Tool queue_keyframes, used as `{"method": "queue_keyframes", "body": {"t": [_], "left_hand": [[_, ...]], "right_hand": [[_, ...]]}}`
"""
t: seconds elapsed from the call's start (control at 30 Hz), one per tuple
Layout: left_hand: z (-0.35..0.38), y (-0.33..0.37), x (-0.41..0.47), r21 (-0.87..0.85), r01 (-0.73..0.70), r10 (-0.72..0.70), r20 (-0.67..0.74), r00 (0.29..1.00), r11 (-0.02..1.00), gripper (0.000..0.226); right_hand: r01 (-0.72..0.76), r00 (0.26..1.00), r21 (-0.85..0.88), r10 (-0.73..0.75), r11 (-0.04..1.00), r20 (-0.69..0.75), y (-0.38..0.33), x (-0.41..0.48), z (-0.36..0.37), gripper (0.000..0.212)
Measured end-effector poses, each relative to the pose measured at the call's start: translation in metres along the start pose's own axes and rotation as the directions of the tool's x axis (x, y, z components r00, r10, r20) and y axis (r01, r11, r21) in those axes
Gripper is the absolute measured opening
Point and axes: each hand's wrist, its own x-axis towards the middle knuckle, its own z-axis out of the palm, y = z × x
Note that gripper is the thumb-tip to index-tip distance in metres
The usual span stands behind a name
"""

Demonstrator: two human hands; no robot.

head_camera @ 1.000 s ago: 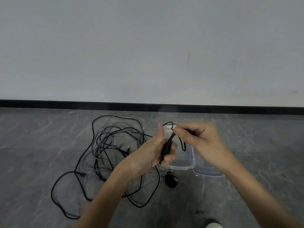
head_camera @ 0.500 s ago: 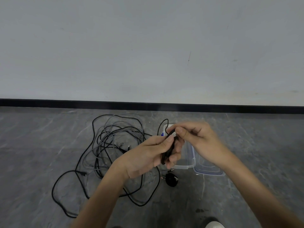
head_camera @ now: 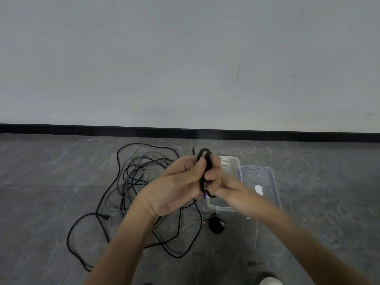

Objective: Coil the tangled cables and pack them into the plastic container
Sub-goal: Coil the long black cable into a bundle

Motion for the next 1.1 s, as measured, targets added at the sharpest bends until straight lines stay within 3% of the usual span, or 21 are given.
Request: {"method": "queue_keyframes", "body": {"t": [0.07,0.17,0.33,0.53,0.8,1.0,1.1], "left_hand": [[-0.003,0.001,0.0,0.029,-0.02,0.022,-0.075,0.997,0.999,0.021],[-0.007,0.004,-0.001,-0.078,-0.05,0.034,-0.186,0.982,0.996,0.026],[-0.009,0.006,0.0,-0.142,-0.015,-0.017,-0.223,0.975,0.99,0.036],[-0.006,0.002,0.004,-0.03,-0.053,0.04,-0.337,0.94,0.998,0.039],[0.0,-0.007,0.014,0.119,-0.18,0.216,-0.515,0.83,0.976,0.031],[-0.003,-0.013,0.018,0.486,-0.004,0.302,-0.536,0.788,0.874,0.031],[-0.006,-0.012,0.017,0.53,0.022,0.321,-0.545,0.774,0.847,0.032]], "right_hand": [[-0.023,1.0,-0.08,0.023,0.997,0.007,0.002,0.001,0.005,0.031],[-0.106,0.994,-0.063,0.105,0.992,-0.023,0.003,0.002,0.006,0.031],[-0.189,0.982,-0.168,0.181,0.968,-0.062,0.006,0.004,0.004,0.028],[-0.174,0.984,-0.373,0.174,0.911,-0.034,-0.007,0.001,0.006,0.024],[-0.133,0.979,-0.355,0.178,0.926,0.098,-0.02,-0.007,0.021,0.031],[-0.077,0.977,-0.297,0.131,0.952,0.169,-0.022,-0.011,0.022,0.014],[-0.049,0.981,-0.3,0.103,0.953,0.166,-0.024,-0.013,0.017,0.008]]}}
